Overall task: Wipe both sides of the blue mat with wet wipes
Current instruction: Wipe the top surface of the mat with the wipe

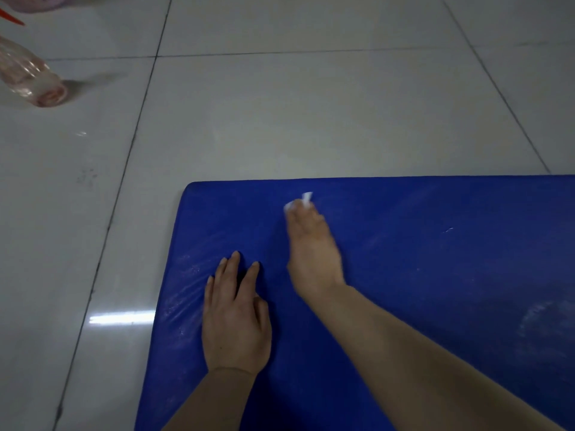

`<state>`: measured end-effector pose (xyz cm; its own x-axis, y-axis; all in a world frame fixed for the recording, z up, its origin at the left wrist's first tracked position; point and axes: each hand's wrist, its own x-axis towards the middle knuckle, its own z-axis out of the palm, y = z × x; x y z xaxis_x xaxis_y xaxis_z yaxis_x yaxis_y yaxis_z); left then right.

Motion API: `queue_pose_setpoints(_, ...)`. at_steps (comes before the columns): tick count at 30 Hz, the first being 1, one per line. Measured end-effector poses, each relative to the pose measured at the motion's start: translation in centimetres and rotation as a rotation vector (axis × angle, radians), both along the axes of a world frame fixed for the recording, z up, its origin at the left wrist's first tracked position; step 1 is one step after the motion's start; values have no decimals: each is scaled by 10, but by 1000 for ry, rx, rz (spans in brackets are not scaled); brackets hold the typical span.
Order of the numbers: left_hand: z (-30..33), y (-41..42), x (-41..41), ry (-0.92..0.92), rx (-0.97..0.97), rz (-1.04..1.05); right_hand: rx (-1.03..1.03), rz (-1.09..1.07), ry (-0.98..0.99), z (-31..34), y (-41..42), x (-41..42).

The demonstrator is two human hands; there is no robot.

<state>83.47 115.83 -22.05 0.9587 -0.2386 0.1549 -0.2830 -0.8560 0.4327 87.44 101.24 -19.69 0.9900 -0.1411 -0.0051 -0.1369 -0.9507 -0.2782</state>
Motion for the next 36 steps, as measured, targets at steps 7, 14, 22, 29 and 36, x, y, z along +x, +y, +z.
queue_pose_setpoints(7,1,-1,0,12,7,17,-63,-19,-15,-5,-39,-32)
queue_pose_setpoints(14,0,-2,0,16,15,21,128,-266,-52,-2,-32,-45)
queue_pose_setpoints(22,0,0,0,-3,-18,10,9,-75,-91,-12,-13,-66)
queue_pose_setpoints(29,-1,-1,0,-9,-12,18,95,-312,-112,-10,-38,-96)
queue_pose_setpoints(36,1,0,2,5,29,15,146,90,-90,-9,48,-87)
